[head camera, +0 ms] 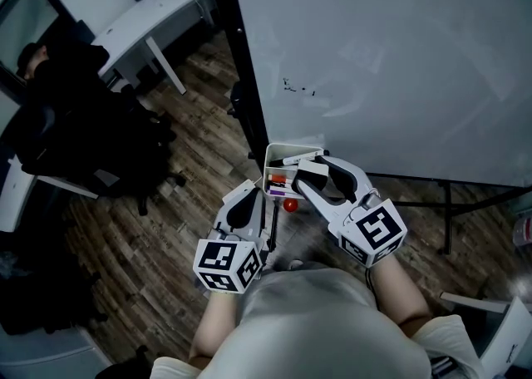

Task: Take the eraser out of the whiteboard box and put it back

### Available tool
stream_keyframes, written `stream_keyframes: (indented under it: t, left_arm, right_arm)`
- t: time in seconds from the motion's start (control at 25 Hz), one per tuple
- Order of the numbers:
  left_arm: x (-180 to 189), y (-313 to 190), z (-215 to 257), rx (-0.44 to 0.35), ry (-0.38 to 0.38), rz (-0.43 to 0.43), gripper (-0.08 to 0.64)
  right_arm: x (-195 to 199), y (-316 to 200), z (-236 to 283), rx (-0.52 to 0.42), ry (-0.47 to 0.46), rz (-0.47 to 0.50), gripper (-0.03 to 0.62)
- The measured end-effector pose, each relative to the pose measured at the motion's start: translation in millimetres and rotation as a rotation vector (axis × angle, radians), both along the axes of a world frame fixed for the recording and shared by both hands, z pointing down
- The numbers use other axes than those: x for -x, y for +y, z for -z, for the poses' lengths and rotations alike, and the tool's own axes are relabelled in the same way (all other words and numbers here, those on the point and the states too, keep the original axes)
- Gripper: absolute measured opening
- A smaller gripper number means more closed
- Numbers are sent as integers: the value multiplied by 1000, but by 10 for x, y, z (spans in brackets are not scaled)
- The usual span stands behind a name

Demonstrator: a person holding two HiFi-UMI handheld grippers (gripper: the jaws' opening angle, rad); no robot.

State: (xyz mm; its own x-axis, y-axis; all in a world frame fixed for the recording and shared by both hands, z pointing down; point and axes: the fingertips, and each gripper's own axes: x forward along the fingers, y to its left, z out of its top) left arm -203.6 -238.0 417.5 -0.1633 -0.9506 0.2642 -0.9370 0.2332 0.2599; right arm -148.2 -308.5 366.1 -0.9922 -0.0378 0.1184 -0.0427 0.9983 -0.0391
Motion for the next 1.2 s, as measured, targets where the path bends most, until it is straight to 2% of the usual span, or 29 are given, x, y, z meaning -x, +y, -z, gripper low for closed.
stream_keyframes:
  t: [0.44, 0.76, 1.2]
  left_arm:
    - [2, -47, -47, 3, 4, -4, 3]
    - [-25, -42, -54, 1, 3, -7, 3]
    - [-66, -23, -33, 0, 4, -15, 3]
  right_arm:
    - [13, -8, -250, 18, 46, -1, 210]
    - [4, -2, -267, 28, 39, -5, 221]
    - [-18, 59, -187, 40, 13, 5, 268]
